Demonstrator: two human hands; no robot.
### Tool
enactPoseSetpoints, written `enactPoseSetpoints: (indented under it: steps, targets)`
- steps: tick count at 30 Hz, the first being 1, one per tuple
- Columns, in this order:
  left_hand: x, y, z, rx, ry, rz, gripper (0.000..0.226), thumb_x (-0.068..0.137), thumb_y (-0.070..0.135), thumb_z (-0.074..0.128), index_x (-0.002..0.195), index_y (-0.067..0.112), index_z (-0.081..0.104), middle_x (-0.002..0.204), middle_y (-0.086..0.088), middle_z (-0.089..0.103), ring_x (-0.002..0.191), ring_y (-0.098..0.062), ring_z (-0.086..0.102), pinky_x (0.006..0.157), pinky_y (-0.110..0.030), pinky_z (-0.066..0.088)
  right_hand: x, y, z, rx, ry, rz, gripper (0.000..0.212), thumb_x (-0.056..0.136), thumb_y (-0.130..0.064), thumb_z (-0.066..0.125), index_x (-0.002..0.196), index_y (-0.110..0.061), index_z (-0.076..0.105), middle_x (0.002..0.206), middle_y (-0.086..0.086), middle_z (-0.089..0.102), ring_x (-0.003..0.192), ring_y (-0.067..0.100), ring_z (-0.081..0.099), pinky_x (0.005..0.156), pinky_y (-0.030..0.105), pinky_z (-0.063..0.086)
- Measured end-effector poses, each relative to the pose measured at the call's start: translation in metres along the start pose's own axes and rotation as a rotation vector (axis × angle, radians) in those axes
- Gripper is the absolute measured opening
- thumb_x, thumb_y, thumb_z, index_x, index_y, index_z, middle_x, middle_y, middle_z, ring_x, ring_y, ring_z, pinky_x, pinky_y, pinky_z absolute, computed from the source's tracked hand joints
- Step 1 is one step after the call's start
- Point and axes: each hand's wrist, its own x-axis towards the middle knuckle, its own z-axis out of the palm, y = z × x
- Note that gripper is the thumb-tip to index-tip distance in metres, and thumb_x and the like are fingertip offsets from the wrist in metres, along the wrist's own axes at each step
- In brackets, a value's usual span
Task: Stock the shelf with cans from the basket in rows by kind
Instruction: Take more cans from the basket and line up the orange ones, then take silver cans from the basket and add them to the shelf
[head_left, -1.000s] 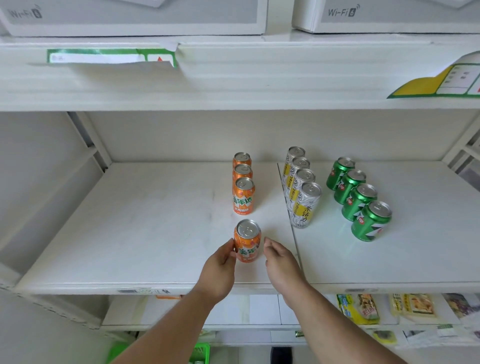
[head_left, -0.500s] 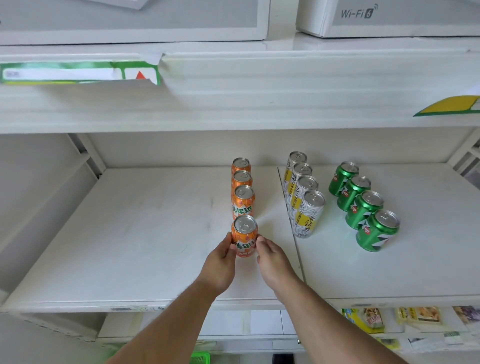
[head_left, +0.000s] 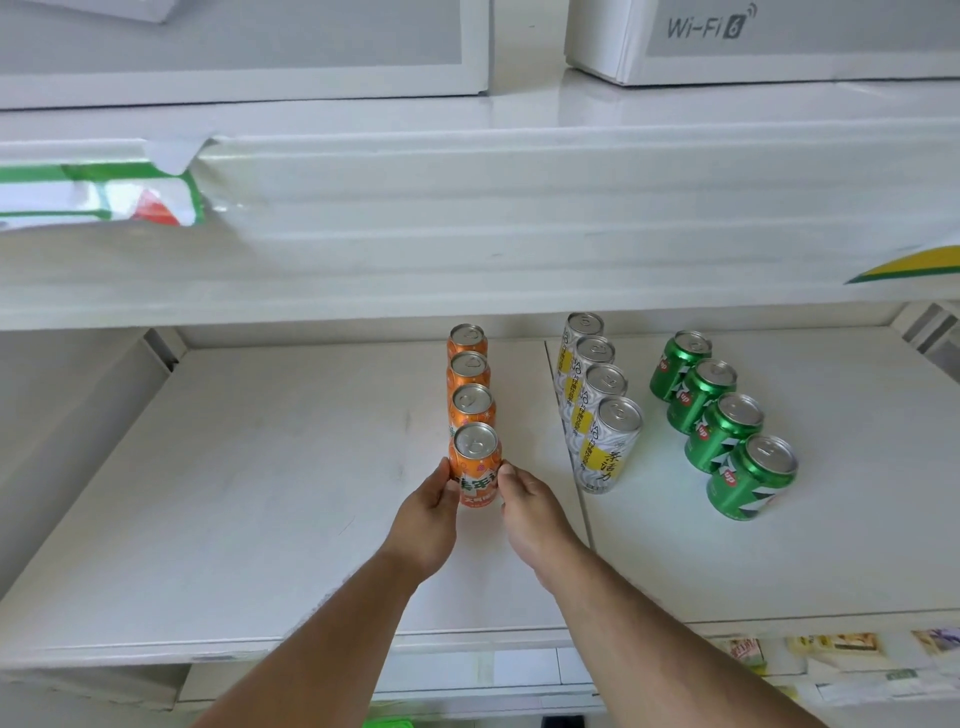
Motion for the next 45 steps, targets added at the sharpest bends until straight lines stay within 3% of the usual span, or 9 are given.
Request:
enactPoseSetpoints:
  steps: [6, 18, 23, 27, 29, 33, 39, 42, 45]
  targets:
    - [-0.016, -0.004, -0.002, -0.024, 0.044, -0.057, 0.052, 0.106, 0.036, 0.038, 0.157, 0.027, 0.028, 0.157, 0.007, 0.038, 0.143, -0.016, 0.039, 0.121, -0.038, 0.031, -0.015, -0.003, -0.003, -0.059, 0.002, 0.010, 0.048, 0.112, -0.041, 0.030, 0.150, -0.021, 0.052, 0.150, 0.002, 0.056, 0.138, 0.020, 0.051, 0.112, 0.032, 0.039]
    - [-0.098, -0.023, -0.026, -0.128, 0.129, -0.018, 0.054, 0.103, 0.032, 0.051, 0.154, 0.021, 0.037, 0.156, 0.007, 0.040, 0.138, -0.007, 0.040, 0.107, -0.019, 0.026, -0.092, 0.015, 0.012, -0.187, -0.006, -0.060, 0.048, 0.110, -0.039, 0.040, 0.150, -0.015, 0.051, 0.156, 0.001, 0.050, 0.145, 0.017, 0.044, 0.114, 0.024, 0.030]
    - [-0.146, -0.040, -0.051, -0.209, 0.266, -0.035, 0.054, 0.101, 0.033, 0.056, 0.151, 0.020, 0.041, 0.149, 0.010, 0.046, 0.128, -0.004, 0.048, 0.115, -0.041, 0.039, -0.124, 0.013, 0.031, -0.196, -0.081, -0.120, 0.059, 0.088, -0.061, 0.044, 0.127, -0.023, 0.068, 0.131, -0.002, 0.068, 0.127, 0.017, 0.060, 0.117, 0.044, 0.043]
    - [-0.198, -0.064, -0.074, -0.254, 0.423, -0.076, 0.051, 0.100, 0.031, 0.057, 0.149, 0.021, 0.043, 0.146, 0.008, 0.051, 0.126, -0.014, 0.056, 0.101, -0.026, 0.050, -0.157, 0.022, 0.053, -0.164, -0.210, -0.159, 0.036, 0.079, -0.065, 0.050, 0.090, -0.036, 0.068, 0.116, -0.002, 0.073, 0.122, 0.020, 0.065, 0.113, 0.048, 0.047]
    - [-0.232, -0.076, -0.078, -0.216, 0.484, -0.121, 0.051, 0.101, 0.029, 0.056, 0.150, 0.019, 0.043, 0.145, 0.006, 0.052, 0.127, -0.015, 0.056, 0.109, -0.033, 0.045, -0.178, 0.035, 0.063, -0.153, -0.300, -0.177, 0.036, 0.083, -0.064, 0.050, 0.088, -0.034, 0.069, 0.103, -0.011, 0.071, 0.115, 0.021, 0.066, 0.109, 0.047, 0.049]
    - [-0.296, -0.116, -0.075, -0.100, 0.548, -0.257, 0.050, 0.101, 0.027, 0.056, 0.149, 0.016, 0.045, 0.145, 0.003, 0.053, 0.127, -0.012, 0.053, 0.110, -0.030, 0.039, -0.212, 0.079, 0.077, -0.164, -0.437, -0.129, 0.028, 0.085, -0.064, 0.048, 0.074, -0.045, 0.065, 0.077, -0.019, 0.058, 0.079, 0.005, 0.053, 0.086, 0.035, 0.042]
    - [-0.375, -0.173, -0.074, -0.048, 0.632, -0.449, 0.052, 0.100, 0.022, 0.058, 0.148, 0.012, 0.044, 0.148, -0.001, 0.052, 0.131, -0.015, 0.052, 0.102, -0.021, 0.035, -0.245, 0.129, 0.090, -0.247, -0.507, -0.031, 0.058, 0.087, -0.065, 0.051, 0.123, -0.024, 0.070, 0.105, -0.007, 0.070, 0.106, 0.015, 0.065, 0.100, 0.041, 0.052]
    - [-0.388, -0.195, -0.082, -0.071, 0.653, -0.491, 0.054, 0.099, 0.024, 0.061, 0.149, 0.013, 0.044, 0.147, -0.001, 0.052, 0.130, -0.016, 0.053, 0.101, -0.023, 0.037, -0.246, 0.138, 0.097, -0.291, -0.490, -0.019, 0.041, 0.097, -0.051, 0.052, 0.105, -0.016, 0.070, 0.094, 0.004, 0.072, 0.096, 0.026, 0.067, 0.094, 0.044, 0.053]
    - [-0.390, -0.216, -0.090, -0.095, 0.637, -0.502, 0.054, 0.099, 0.025, 0.060, 0.149, 0.014, 0.043, 0.146, -0.001, 0.053, 0.128, -0.016, 0.055, 0.102, -0.026, 0.041, -0.245, 0.147, 0.110, -0.297, -0.439, 0.004, 0.069, 0.086, -0.064, 0.048, 0.104, 0.002, 0.063, 0.090, 0.018, 0.069, 0.089, 0.032, 0.067, 0.088, 0.044, 0.054]
